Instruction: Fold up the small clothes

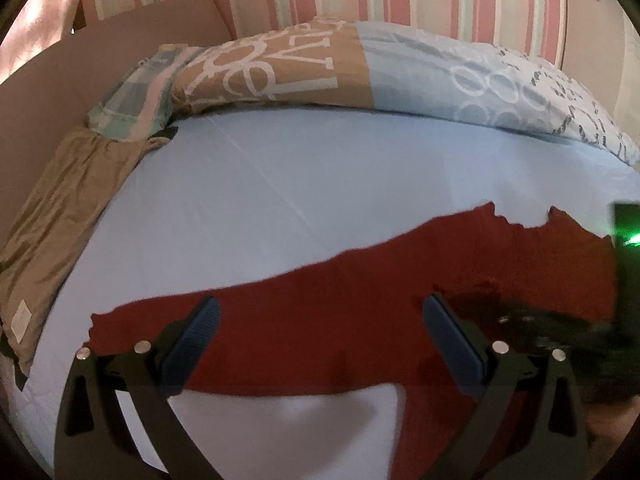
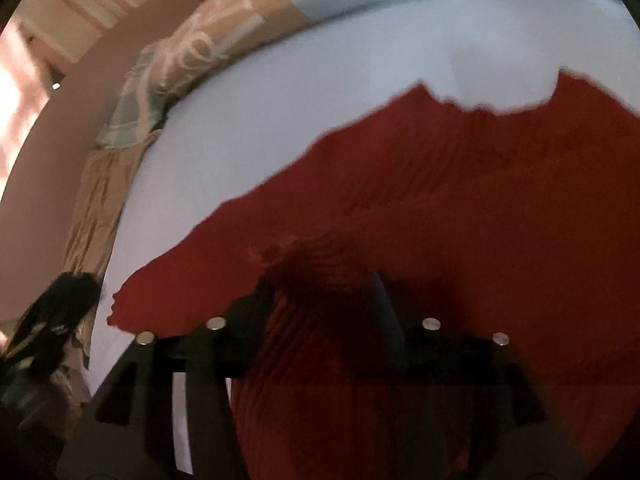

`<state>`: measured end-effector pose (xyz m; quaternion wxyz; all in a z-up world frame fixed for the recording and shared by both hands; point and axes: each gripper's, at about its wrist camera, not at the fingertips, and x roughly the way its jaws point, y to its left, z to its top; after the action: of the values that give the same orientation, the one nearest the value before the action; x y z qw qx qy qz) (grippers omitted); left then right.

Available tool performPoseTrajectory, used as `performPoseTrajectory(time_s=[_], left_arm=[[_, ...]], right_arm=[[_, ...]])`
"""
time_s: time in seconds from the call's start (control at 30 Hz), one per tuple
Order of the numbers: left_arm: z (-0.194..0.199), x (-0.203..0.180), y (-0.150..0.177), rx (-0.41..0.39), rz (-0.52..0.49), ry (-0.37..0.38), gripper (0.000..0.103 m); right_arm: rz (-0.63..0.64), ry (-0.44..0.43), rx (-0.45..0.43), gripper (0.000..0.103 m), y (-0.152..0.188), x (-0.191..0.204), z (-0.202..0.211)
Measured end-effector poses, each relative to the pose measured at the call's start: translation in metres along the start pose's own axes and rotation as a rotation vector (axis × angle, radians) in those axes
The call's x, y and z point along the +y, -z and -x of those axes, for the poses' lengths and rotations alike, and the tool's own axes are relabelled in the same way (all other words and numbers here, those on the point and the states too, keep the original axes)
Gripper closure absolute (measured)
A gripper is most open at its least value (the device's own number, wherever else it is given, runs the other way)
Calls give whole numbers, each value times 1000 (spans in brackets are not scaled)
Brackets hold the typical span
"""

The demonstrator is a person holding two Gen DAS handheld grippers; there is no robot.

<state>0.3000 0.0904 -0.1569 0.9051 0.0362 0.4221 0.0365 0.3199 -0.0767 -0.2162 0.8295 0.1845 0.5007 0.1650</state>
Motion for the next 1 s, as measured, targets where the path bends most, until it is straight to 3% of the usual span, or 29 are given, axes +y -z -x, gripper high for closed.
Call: performPoseTrajectory(time_s=[0.1,0.2,0.27,0.4,0.5,0.6,0.67,0.7,0.83,0.87,0.97,1.0], left_arm=[[-3,-3,8,15,19,14,2],[-9,-7,16,41,60,65,2],[-14,-14,21,63,81,104,2],[-22,-47,31,73,85,177,2],[-32,-71,32,85,89,178,2],[-50,-87,29,118,101,126,2],[-59,-91,28,136,106,124,13],[-64,-94,27,151,96,119,26],[-78,-98,31,209,78,117,62],[-78,-98,31,205,74,113,64],[-73,-102,29,160,15,93,90],[-71,-103,28,147,1,91,91]], right_arm=[[65,44,-39,40,8,-9,35],[106,119,-91,28,22,-26,66],[126,179,-113,28,33,-42,84],[101,208,-133,28,50,-68,105],[100,235,-142,29,56,-83,114],[97,248,-148,29,61,-98,125],[95,260,-159,29,61,-105,131],[91,265,-167,29,61,-108,134],[66,268,-181,29,56,-117,136],[63,266,-181,29,56,-119,135],[61,269,-184,29,54,-121,133],[63,270,-184,29,53,-121,132]])
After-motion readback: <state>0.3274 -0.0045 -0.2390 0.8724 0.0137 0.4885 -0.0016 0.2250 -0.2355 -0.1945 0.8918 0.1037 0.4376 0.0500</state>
